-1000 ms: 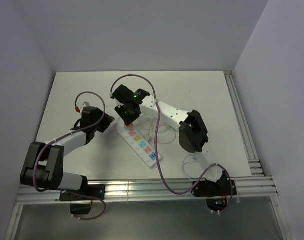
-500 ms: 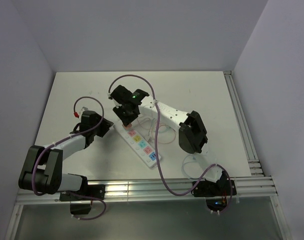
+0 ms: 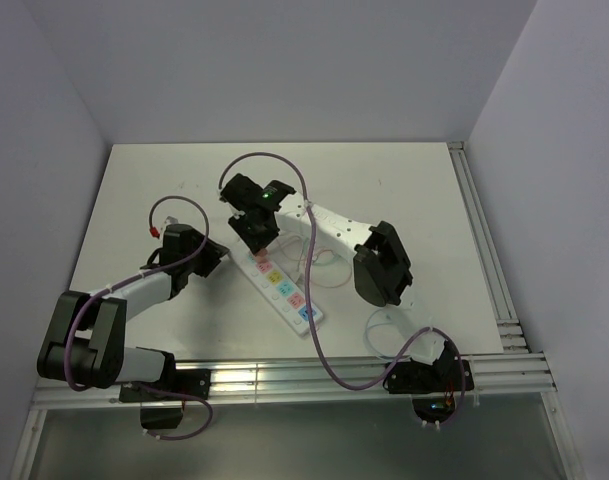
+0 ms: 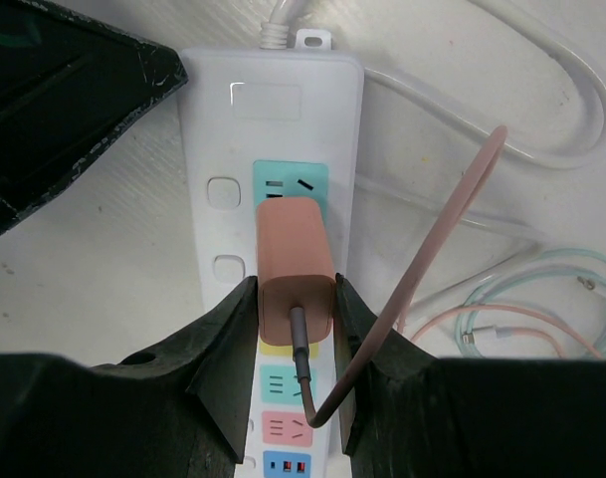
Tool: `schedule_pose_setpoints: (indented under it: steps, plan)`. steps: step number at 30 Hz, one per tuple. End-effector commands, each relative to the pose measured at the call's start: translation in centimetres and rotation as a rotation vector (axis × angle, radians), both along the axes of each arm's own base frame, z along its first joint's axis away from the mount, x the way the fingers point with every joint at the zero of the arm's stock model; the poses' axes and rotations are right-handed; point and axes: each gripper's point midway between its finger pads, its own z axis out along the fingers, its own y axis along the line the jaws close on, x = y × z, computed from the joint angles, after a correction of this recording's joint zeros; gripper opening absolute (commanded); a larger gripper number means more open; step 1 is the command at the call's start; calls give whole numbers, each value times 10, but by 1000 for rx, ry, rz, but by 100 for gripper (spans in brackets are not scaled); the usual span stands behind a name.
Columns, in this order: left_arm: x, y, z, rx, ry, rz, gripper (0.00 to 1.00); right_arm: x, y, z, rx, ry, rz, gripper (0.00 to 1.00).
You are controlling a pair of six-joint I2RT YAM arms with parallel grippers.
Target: Insert the plug
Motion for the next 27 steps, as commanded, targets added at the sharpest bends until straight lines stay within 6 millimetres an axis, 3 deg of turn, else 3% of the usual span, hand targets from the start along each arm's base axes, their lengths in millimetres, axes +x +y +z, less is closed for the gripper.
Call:
schedule_pose_setpoints:
  steps: [1, 12, 21, 27]
  plan:
    - [2, -4, 3, -19, -17, -4, 50, 5, 6, 8, 4, -33, -5, 0]
    - [4, -6, 0, -36, -8, -5, 53, 1, 18, 7, 25, -13, 15, 0]
    - [5, -8, -1, -43, -2, -9, 53, -2, 9, 3, -18, -14, 9, 0]
    - [5, -9, -3, -40, 7, -15, 52, -3, 5, 11, -15, -27, -4, 0]
